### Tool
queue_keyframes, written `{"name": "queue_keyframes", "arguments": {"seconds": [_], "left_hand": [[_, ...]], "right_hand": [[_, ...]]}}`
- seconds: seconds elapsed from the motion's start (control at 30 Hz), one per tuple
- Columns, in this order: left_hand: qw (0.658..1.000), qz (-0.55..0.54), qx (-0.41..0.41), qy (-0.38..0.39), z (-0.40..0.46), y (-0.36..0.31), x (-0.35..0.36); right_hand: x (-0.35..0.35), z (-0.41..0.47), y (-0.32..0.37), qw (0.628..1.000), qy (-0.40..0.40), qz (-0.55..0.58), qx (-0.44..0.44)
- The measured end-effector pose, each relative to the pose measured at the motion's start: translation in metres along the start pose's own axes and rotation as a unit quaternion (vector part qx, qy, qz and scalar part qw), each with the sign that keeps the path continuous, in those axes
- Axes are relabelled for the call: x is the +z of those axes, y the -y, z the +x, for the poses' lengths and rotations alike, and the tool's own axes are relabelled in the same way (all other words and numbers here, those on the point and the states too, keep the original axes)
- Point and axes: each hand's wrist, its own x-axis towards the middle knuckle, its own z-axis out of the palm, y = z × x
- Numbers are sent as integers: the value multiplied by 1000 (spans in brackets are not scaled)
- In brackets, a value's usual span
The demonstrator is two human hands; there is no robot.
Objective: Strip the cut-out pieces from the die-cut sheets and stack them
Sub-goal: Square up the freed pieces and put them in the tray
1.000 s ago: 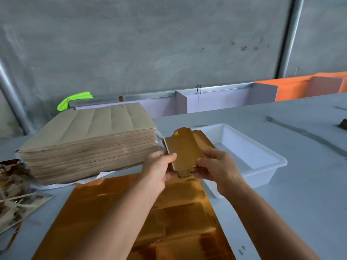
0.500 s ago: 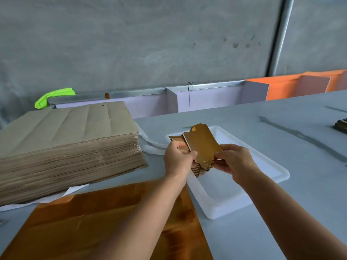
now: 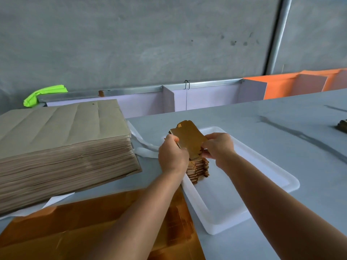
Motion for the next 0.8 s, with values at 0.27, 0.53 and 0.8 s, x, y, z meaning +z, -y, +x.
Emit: {"name": "queue_keyframes", "arguments": {"seconds": [0.27,0.53,0.8], "left_hand": [[976,197,92,10,-3,17,2],[936,295,172,80,-9,14,-7],[936,308,138,99,-7,10,-8]], "right_hand": [[17,3,-18,990,-32,-131,-36],[18,2,-26,969,-29,-236,-72],[22,6,-32,956,-22,-274,-102]]}}
